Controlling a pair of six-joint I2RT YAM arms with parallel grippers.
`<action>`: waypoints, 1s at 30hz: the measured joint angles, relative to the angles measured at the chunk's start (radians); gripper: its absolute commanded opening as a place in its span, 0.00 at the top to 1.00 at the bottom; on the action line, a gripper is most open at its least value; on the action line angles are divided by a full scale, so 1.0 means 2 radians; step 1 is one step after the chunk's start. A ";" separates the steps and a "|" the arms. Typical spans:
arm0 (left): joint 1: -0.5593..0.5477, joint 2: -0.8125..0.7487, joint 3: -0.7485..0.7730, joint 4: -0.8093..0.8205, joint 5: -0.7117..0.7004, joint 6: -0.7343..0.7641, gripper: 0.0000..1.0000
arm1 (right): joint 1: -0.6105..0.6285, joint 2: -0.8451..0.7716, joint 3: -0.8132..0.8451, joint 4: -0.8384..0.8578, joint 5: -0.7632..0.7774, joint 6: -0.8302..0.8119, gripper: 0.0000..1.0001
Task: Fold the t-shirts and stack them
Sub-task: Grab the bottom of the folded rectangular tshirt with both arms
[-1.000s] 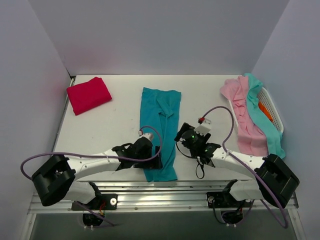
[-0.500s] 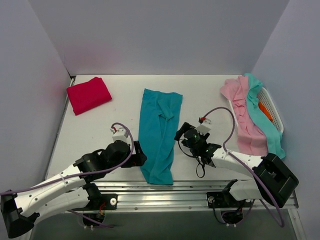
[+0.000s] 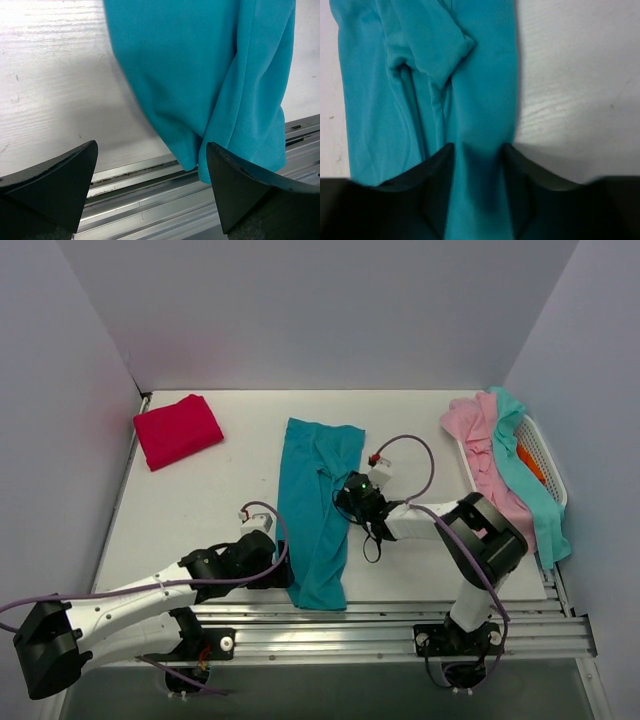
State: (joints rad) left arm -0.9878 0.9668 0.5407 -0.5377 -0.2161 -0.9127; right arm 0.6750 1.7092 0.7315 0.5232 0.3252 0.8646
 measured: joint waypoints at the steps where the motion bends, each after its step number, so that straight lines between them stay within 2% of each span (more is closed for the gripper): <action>1: 0.000 0.002 0.000 0.004 0.000 0.000 0.01 | -0.005 0.016 0.012 0.008 -0.005 -0.002 0.80; 2: 0.000 0.003 0.000 0.008 0.000 0.001 0.01 | -0.011 0.037 0.026 0.014 -0.014 -0.004 1.00; 11: 0.000 0.010 -0.013 0.028 0.006 0.004 0.01 | -0.063 0.145 0.142 0.038 -0.040 -0.008 1.00; 17: 0.000 0.014 -0.017 0.032 0.006 0.012 0.01 | -0.088 0.188 0.231 -0.020 -0.037 -0.028 1.00; 18: 0.000 0.015 -0.017 0.033 0.006 0.013 0.01 | -0.090 0.189 0.237 -0.027 -0.036 -0.030 0.96; 19: 0.000 0.017 -0.017 0.035 0.006 0.013 0.01 | -0.092 0.189 0.240 -0.035 -0.035 -0.031 0.79; 21: 0.000 0.020 -0.017 0.042 0.006 0.015 0.01 | -0.092 0.188 0.241 -0.040 -0.032 -0.030 0.61; 22: 0.000 0.022 -0.017 0.047 0.006 0.015 0.01 | -0.092 0.187 0.242 -0.039 -0.031 -0.032 0.31; 23: 0.000 0.026 -0.017 0.054 0.006 0.015 0.01 | -0.091 0.183 0.241 -0.040 -0.029 -0.028 0.07; 24: 0.000 0.031 -0.017 0.062 0.006 0.015 0.01 | -0.091 0.177 0.240 -0.035 -0.027 -0.029 0.00; 30: 0.000 0.075 -0.016 0.141 0.006 0.016 0.00 | -0.087 0.108 0.193 -0.082 -0.006 -0.036 0.00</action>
State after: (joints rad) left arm -0.9874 1.1160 0.5083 -0.2554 -0.2050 -0.8799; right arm 0.5007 1.9247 1.1172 0.3592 0.3126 0.7929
